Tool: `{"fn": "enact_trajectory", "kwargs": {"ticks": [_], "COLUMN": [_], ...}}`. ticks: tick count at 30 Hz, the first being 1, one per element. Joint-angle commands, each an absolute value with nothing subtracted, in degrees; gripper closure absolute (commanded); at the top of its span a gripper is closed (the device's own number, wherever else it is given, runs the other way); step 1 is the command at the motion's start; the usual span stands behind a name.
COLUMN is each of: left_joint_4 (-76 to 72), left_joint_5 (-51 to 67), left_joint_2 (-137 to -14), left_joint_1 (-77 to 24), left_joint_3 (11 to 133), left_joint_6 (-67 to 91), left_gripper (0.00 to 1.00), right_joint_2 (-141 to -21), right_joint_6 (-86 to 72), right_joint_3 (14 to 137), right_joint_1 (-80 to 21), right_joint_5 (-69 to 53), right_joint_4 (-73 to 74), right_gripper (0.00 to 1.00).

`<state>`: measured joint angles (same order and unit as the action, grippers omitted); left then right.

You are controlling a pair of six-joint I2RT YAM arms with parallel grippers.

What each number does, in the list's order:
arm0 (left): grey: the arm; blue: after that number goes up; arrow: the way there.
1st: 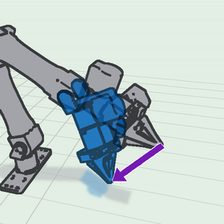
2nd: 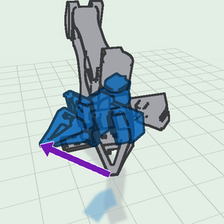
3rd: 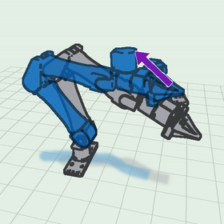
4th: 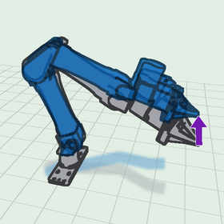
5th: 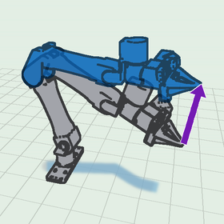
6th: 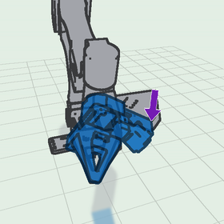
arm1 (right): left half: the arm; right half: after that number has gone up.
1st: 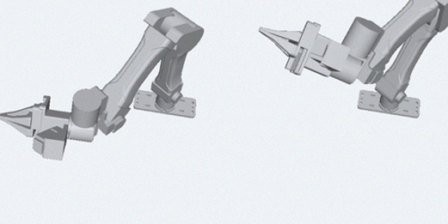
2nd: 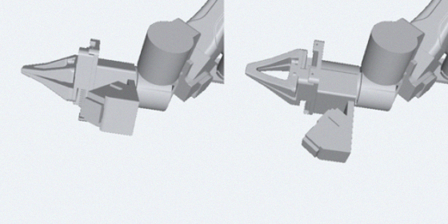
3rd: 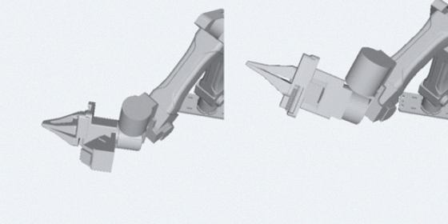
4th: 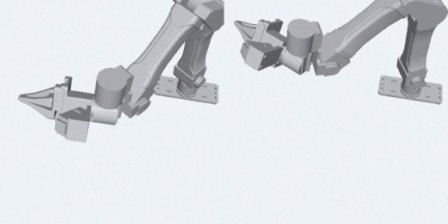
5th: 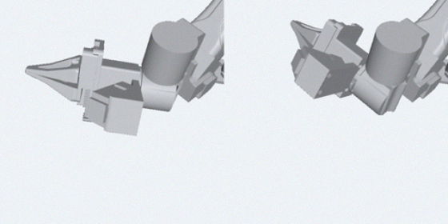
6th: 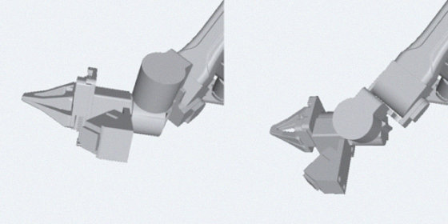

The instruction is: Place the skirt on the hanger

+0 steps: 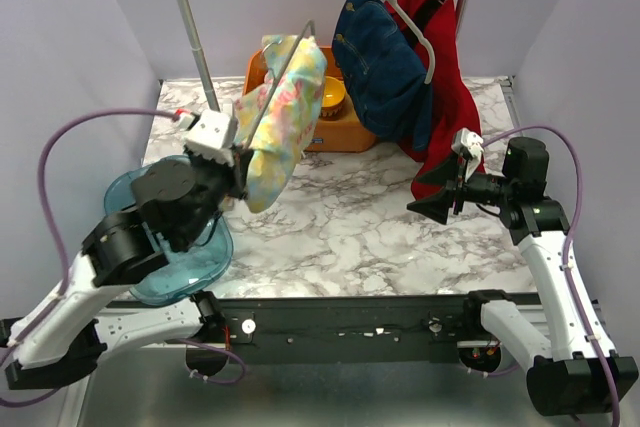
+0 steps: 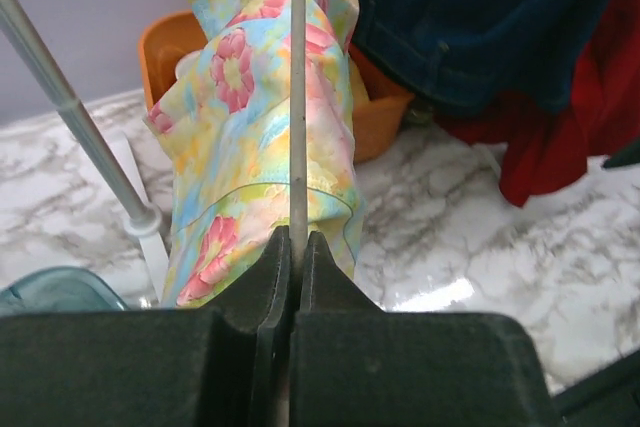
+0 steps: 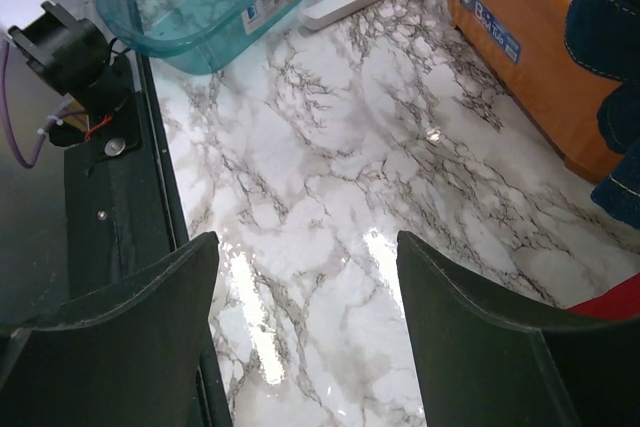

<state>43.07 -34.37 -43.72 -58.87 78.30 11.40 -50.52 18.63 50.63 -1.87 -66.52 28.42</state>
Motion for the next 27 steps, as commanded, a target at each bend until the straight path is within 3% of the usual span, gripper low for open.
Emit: {"fn": "enact_trajectory", "kwargs": {"ticks": [1,10,27], "left_joint_4": [27.96,18.38,17.4], "left_joint_5": [-34.9,-22.77,-15.29], "left_joint_2": [-52.9,-66.97,-80.15], "left_joint_1": [-52.75,-39.74,-31.38], "left_joint_3": [83.3,94.64,104.15], "left_joint_6": [6.68,11.51,17.14], "left_gripper": [1.0,1.0,1.0], "right_joint_2": [-50.36,-50.71,-51.15], "right_joint_6": [17.23,17.14,17.49], "right_joint_3": [49.48,49.22,48.95], "right_joint_1": [-1.58,-1.67,-1.58], "right_joint_5": [-66.0,-65.83,-66.8], "right_joint_4": [26.46,26.28,26.1], "right_gripper": [0.22,0.22,0.22]}}
